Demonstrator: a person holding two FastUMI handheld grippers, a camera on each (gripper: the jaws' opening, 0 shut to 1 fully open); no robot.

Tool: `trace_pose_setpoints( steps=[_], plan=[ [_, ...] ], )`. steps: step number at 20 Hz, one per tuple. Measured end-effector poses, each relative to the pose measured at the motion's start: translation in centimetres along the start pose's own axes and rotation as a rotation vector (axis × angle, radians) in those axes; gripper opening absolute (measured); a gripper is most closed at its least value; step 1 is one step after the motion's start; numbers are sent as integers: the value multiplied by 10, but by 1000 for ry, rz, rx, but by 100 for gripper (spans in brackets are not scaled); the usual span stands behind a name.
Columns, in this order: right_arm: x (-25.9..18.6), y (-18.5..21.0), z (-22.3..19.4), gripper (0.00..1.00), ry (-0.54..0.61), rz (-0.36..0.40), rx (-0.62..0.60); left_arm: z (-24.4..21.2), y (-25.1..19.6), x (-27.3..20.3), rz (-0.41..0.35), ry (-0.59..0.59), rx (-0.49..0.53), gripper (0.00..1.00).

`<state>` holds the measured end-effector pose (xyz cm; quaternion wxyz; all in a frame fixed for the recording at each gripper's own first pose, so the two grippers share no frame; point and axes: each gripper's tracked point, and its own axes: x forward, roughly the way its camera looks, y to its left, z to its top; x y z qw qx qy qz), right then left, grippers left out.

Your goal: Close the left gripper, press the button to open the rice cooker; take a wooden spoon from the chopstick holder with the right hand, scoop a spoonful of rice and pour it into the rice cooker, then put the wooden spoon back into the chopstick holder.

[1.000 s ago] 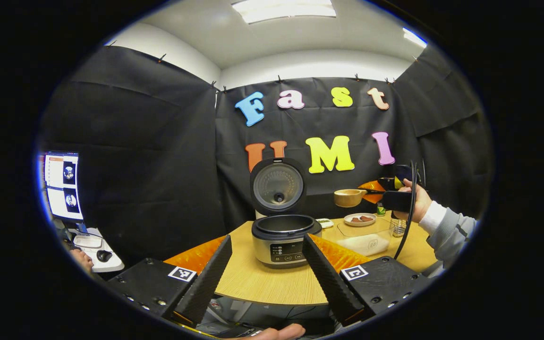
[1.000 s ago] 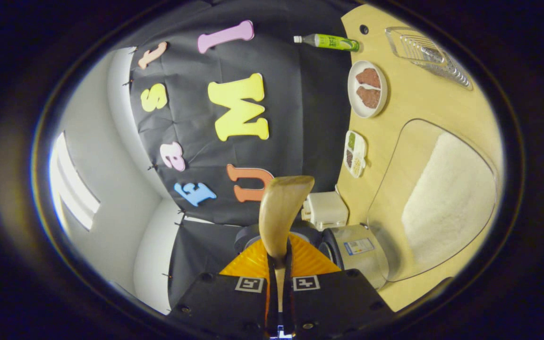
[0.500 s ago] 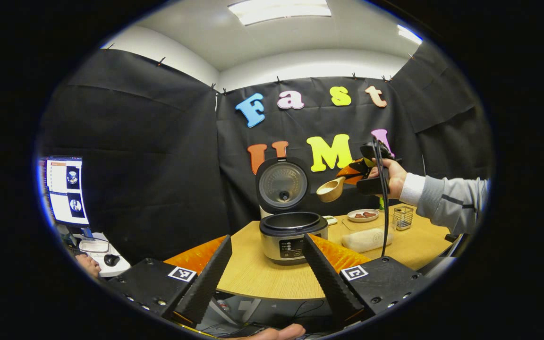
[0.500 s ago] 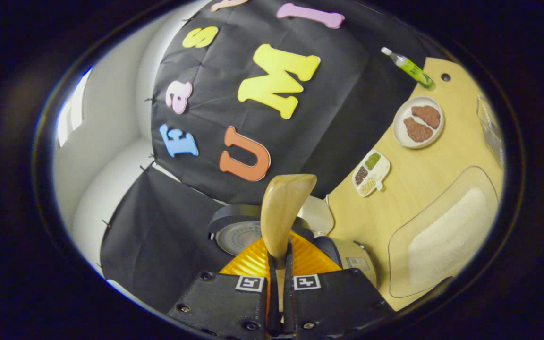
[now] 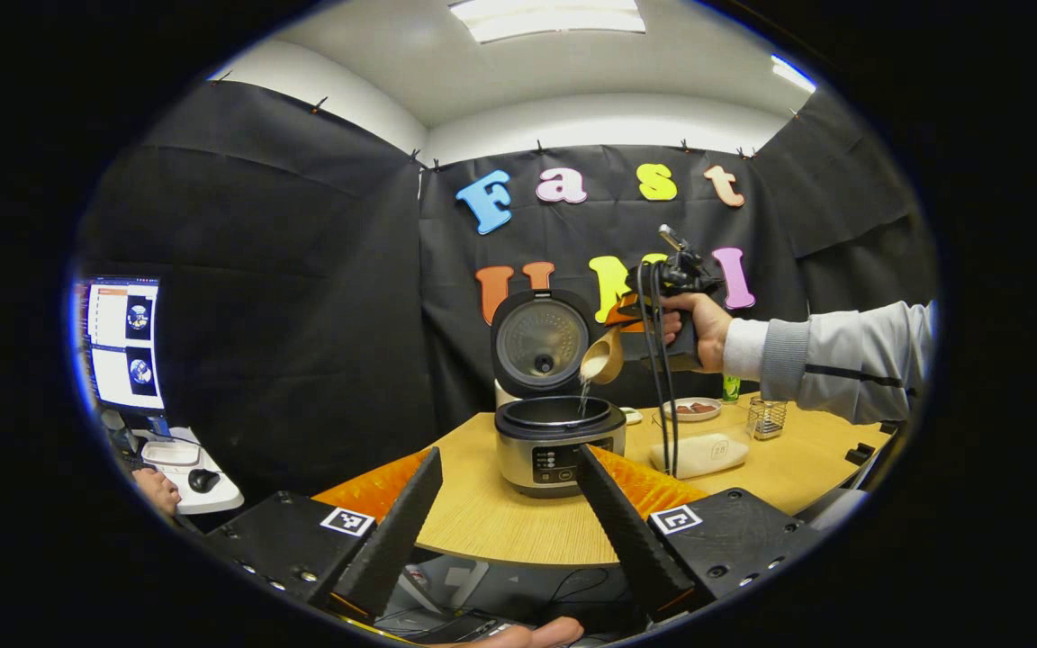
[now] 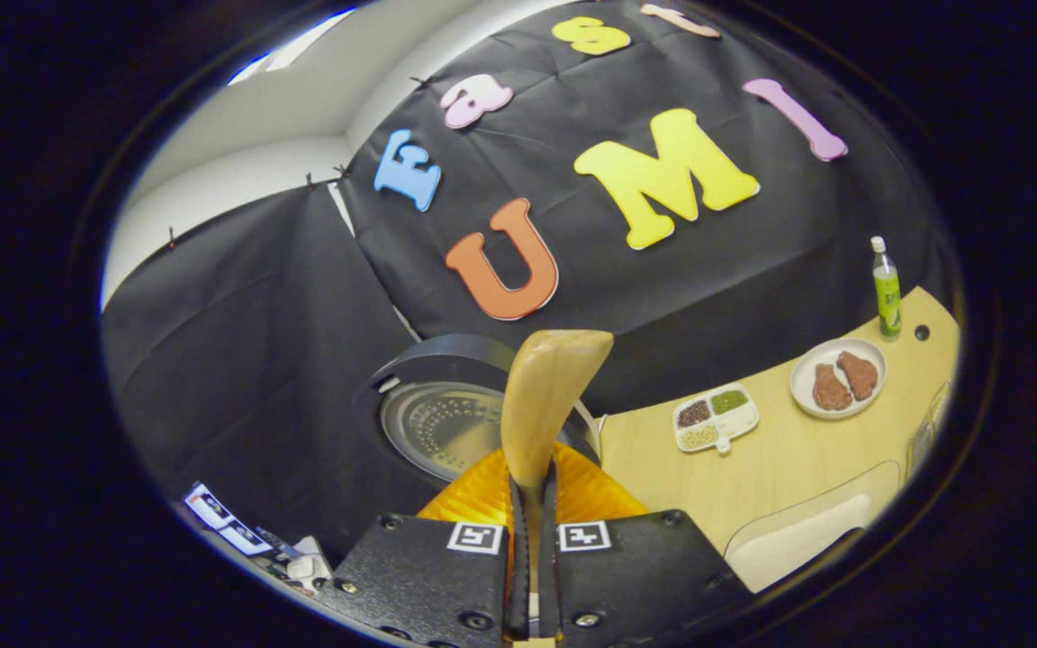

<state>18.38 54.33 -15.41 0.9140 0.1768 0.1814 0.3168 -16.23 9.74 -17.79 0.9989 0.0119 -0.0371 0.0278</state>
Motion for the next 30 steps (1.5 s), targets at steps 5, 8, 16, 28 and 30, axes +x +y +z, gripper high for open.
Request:
trace_pose_setpoints(
  steps=[5, 8, 16, 28, 30],
  plan=[
    [14, 18, -12, 10, -13, -24, -130, -5, 6, 4, 2, 22, -15, 96],
    [11, 32, -8, 9, -50, -11, -292, -10, 5, 5, -18, 37, -41, 96],
    [-2, 69, -37, 10, -106, 27, -692, -17, -1, 2, -74, 64, -67, 96],
    [-17, 42, -13, 9, -90, -107, -748, -14, -6, 3, -99, 77, -90, 96],
    [-28, 24, 10, 6, -106, -151, -709, -10, -7, 3, -98, 74, -87, 96]
  ],
)
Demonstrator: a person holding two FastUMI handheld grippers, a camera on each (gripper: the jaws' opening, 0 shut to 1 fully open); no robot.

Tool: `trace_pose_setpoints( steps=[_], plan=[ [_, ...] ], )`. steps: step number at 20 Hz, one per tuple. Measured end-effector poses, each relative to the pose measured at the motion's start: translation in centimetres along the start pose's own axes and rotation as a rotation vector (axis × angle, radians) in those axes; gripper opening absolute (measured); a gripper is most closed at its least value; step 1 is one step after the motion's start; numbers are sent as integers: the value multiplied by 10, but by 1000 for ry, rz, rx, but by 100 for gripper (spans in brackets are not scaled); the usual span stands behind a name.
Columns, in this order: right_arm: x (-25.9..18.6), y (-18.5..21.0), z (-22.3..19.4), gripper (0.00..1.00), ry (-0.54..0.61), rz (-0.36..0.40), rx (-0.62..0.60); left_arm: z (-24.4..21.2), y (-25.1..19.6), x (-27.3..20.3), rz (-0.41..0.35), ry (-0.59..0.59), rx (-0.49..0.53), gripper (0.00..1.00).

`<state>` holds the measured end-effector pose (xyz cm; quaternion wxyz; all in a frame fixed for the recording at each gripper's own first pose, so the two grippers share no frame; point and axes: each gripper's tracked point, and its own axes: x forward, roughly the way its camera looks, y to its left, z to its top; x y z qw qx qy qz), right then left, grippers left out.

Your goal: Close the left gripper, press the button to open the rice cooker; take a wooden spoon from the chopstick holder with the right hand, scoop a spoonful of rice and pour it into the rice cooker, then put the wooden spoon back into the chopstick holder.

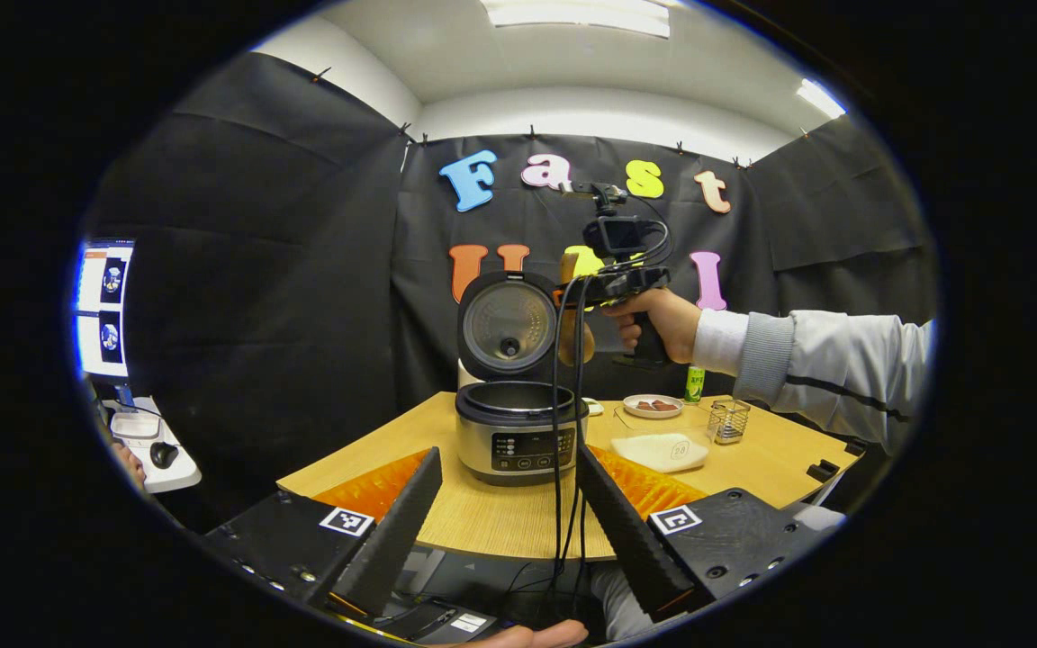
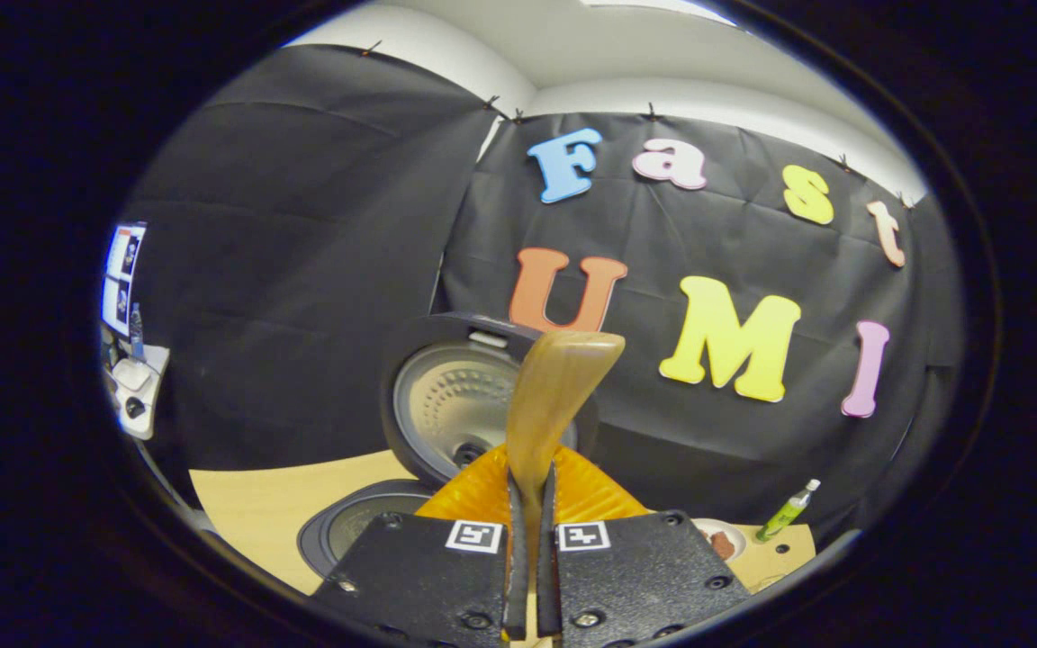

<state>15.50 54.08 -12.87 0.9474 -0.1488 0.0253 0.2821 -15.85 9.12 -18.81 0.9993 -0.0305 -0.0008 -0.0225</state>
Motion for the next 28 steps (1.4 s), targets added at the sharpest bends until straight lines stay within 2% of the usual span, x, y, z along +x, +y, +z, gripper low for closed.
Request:
trace_pose_setpoints(
  steps=[1, 5, 7, 13, 21, 24, 28],
  plan=[
    [-4, -17, 2, 10, 5, -31, 22, 2, 0, 0, 2, -3, -2, 96],
    [-18, -87, 11, 10, 12, -122, 87, 7, -1, -1, -11, 0, 2, 96],
    [-27, -119, 11, 10, 17, -167, 101, 13, -2, 1, 22, -10, 26, 96],
    [-55, -199, 6, 10, 20, -256, 166, 29, -16, 18, 27, -28, 41, 96],
    [-82, -300, -36, 10, 65, -382, 229, 35, -58, 27, -41, -14, -12, 96],
    [-91, -336, -66, 10, 88, -431, 236, 35, -62, 30, -40, -15, 0, 95],
    [-99, -366, -112, 10, 125, -475, 322, 36, -62, 33, -22, -10, 15, 96]
  ],
)
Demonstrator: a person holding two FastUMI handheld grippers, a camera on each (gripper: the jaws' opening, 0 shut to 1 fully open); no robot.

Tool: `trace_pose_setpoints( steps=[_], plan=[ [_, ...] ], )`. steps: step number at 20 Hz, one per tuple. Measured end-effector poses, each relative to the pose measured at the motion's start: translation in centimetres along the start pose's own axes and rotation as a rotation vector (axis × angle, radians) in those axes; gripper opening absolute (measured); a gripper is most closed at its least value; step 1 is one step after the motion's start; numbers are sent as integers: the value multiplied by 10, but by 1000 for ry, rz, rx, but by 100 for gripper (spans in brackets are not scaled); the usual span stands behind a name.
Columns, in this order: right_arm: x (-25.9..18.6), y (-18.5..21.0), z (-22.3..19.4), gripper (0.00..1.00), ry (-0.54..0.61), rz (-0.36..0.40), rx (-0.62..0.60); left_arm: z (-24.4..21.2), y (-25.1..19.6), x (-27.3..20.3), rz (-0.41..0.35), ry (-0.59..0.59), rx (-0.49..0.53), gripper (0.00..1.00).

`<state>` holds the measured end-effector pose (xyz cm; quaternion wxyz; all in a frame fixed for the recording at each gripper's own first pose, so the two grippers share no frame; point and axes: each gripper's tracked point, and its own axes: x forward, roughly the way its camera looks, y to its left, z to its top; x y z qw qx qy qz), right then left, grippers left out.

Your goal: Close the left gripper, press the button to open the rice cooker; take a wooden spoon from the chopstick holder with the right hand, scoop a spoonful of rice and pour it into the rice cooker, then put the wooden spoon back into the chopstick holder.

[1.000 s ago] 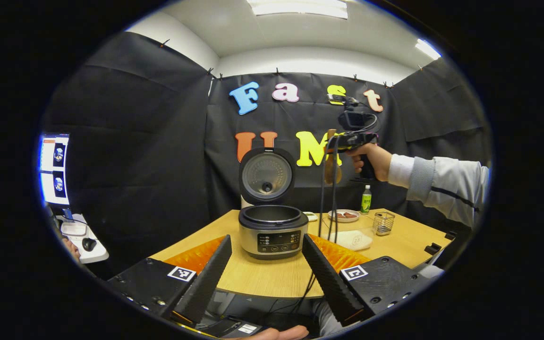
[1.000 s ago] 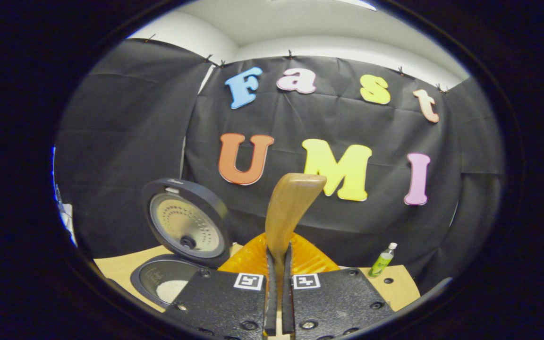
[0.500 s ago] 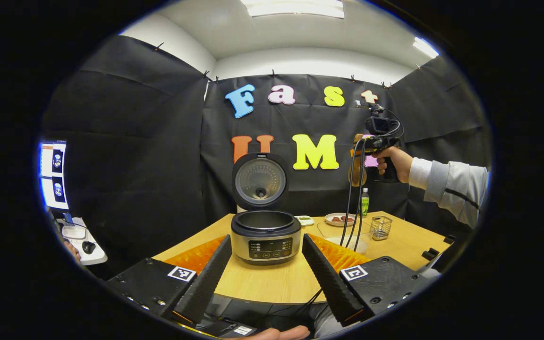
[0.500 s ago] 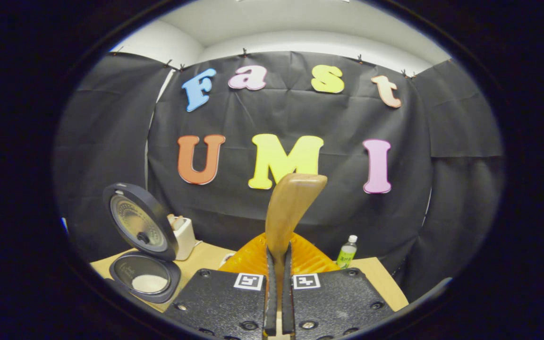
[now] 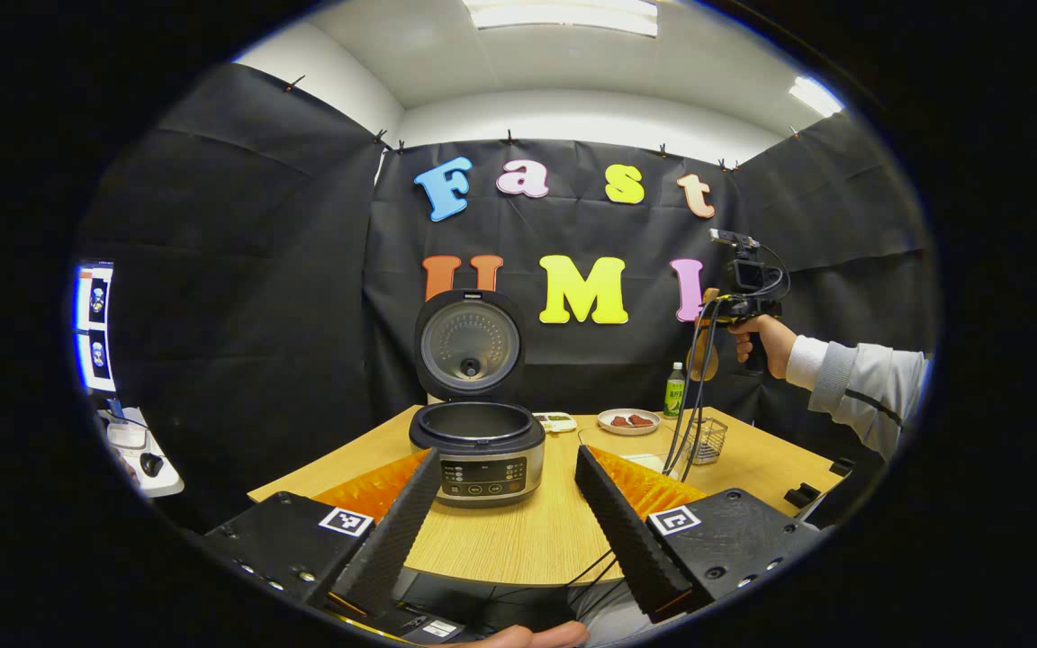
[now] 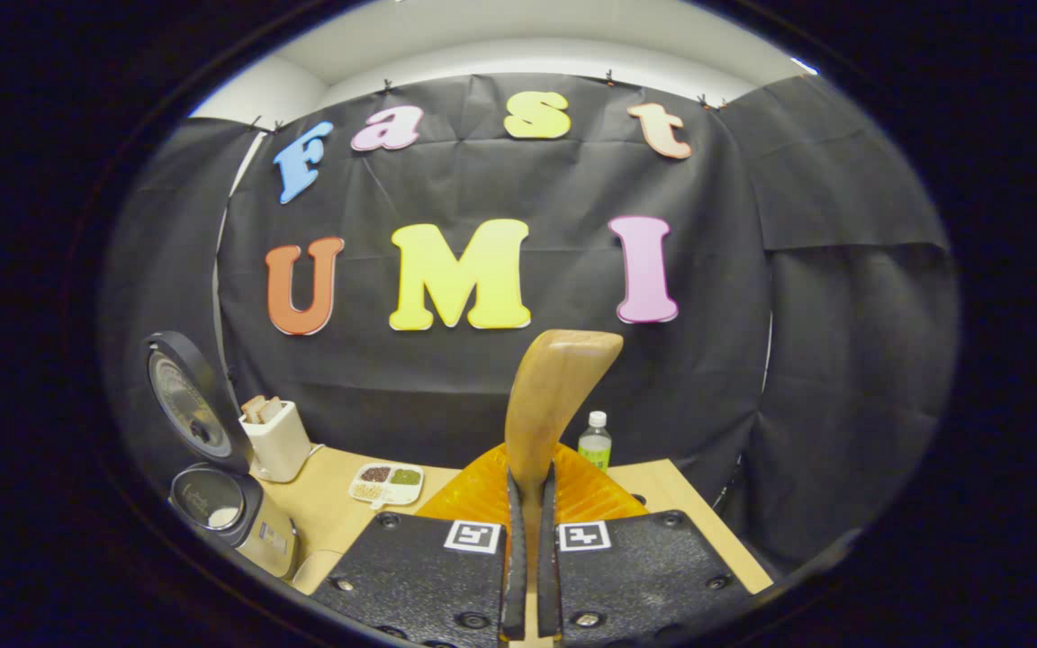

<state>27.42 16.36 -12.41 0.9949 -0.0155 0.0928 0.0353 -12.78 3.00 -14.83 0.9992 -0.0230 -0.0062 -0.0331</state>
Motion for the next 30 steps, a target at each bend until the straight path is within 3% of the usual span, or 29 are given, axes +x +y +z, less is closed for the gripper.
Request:
trace_pose_setpoints(
  steps=[2, 3, 4, 8, 12, 16, 18, 19, 24, 25, 26, 27, 28, 29, 30],
  plan=[
    [9, -18, -24, 10, 34, -30, 8, 5, 3, 3, 21, 2, 10, 96],
    [12, -26, -37, 2, 55, -44, 11, 8, 4, 4, 30, -3, 11, 96],
    [16, -32, -48, 10, 71, -53, 15, 12, 5, 8, 36, -5, 9, 96],
    [25, -46, -86, 10, 116, -58, 47, 26, 9, 30, 58, 7, -55, 96],
    [28, -46, -106, 11, 105, -16, 36, 45, 8, 54, 41, 29, -122, 95],
    [30, -46, -117, 16, 123, 23, 71, 57, 18, 88, 61, 23, -88, 94],
    [25, -49, -108, 23, 101, 29, 92, 64, 29, 111, 86, 24, -56, 94],
    [23, -51, -104, 49, 84, 29, 103, 68, 36, 121, 101, 26, -50, 94],
    [-13, -70, -78, 65, 9, -56, 106, 91, 51, 169, 93, 34, -85, 94],
    [-22, -73, -75, 77, -4, -68, 126, 95, 55, 176, 98, 45, -91, 94],
    [-33, -71, -73, 79, -5, -58, 132, 101, 57, 183, 98, 47, -88, 94],
    [-44, -71, -72, 94, -6, -56, 138, 108, 59, 189, 102, 39, -83, 95],
    [-56, -75, -72, 88, -11, -68, 144, 117, 60, 197, 102, 25, -78, 94],
    [-68, -78, -69, 100, -17, -78, 144, 124, 60, 203, 99, 18, -72, 94],
    [-81, -78, -66, 96, -28, -71, 147, 131, 61, 209, 104, 8, -64, 94]
  ],
)
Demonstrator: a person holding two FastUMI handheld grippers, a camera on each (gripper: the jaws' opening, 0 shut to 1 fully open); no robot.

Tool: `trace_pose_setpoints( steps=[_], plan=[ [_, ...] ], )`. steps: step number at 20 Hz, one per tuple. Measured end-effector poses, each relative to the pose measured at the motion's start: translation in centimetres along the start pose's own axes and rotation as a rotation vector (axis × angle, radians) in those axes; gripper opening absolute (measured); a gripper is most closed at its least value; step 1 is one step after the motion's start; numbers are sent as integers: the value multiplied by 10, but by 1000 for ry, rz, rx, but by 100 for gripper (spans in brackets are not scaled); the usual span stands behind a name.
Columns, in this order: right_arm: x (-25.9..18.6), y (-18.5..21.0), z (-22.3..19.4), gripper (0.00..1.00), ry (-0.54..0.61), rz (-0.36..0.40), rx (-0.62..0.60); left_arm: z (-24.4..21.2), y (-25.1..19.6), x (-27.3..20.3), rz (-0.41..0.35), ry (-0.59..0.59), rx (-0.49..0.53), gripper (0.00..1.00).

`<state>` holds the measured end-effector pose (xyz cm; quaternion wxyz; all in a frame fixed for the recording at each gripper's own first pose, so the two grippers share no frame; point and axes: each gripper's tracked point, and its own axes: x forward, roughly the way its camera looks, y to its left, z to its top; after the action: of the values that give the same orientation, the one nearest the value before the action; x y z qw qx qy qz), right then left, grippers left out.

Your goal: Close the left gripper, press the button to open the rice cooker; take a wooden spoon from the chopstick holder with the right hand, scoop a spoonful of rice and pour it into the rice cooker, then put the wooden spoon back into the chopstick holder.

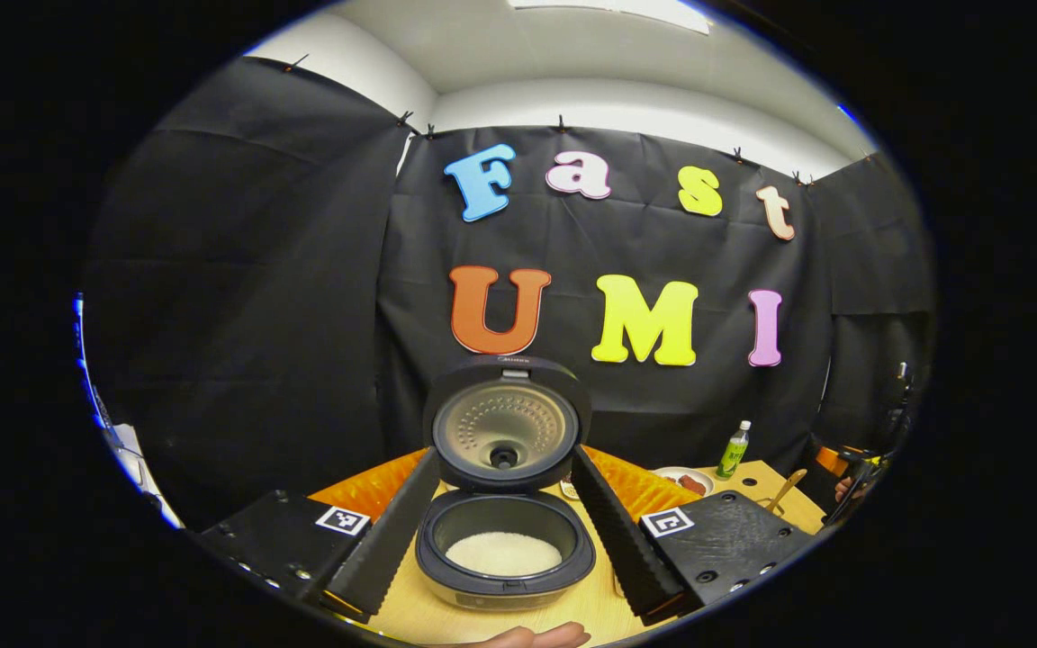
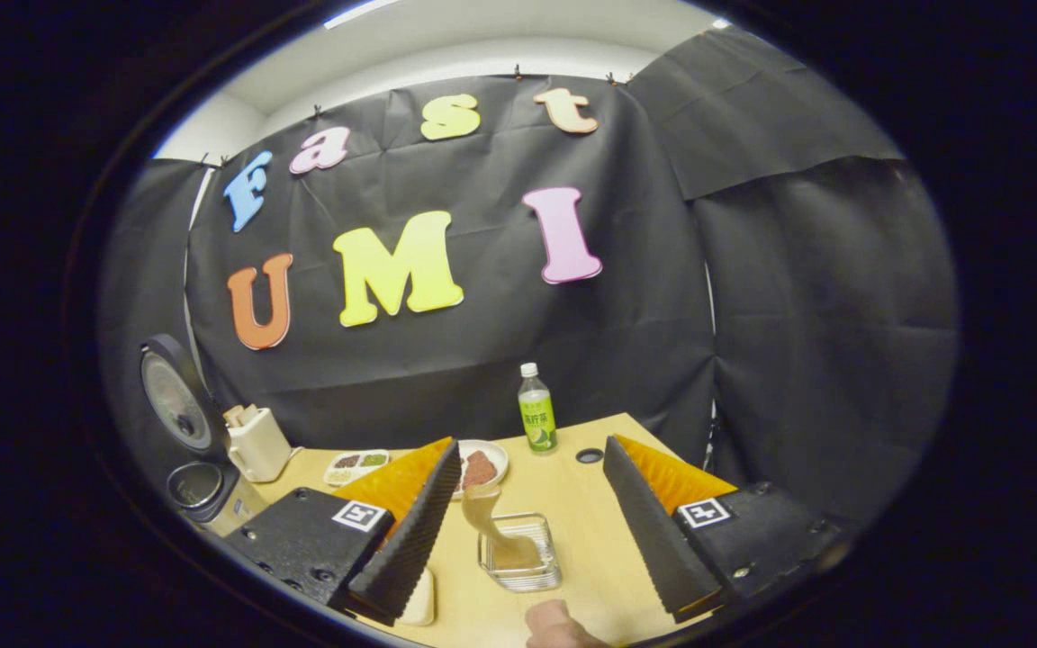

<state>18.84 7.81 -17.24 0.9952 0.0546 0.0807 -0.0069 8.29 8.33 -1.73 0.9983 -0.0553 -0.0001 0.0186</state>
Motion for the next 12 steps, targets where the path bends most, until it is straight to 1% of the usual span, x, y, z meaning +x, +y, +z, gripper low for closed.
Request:
trace_pose_setpoints(
  steps=[1, 2, 3, 4, 5, 7, 9, 12],
  plan=[
    [-14, 2, 3, 92, -11, 14, 3, 7, 1, 7, 9, -5, 9, 94],
    [-26, 2, 6, 92, -24, 22, 0, 12, 3, 14, 19, -12, 19, 94],
    [-38, 0, 6, 100, -37, 18, -16, 21, 4, 20, 28, -22, 23, 94],
    [-50, -4, 6, 92, -39, 15, -51, 27, 3, 27, 33, -26, 25, 94],
    [-64, -5, 4, 92, -35, 16, -74, 34, 1, 33, 27, -31, 24, 94],
    [-91, -6, 12, 100, -58, 23, -101, 48, -3, 47, 22, -45, 30, 94],
    [-112, -12, 14, 100, -76, 30, -124, 63, -1, 65, 41, -68, 41, 94],
    [-137, -3, 12, 100, -102, 105, -105, 81, -1, 91, 66, -109, 3, 94]
  ],
)
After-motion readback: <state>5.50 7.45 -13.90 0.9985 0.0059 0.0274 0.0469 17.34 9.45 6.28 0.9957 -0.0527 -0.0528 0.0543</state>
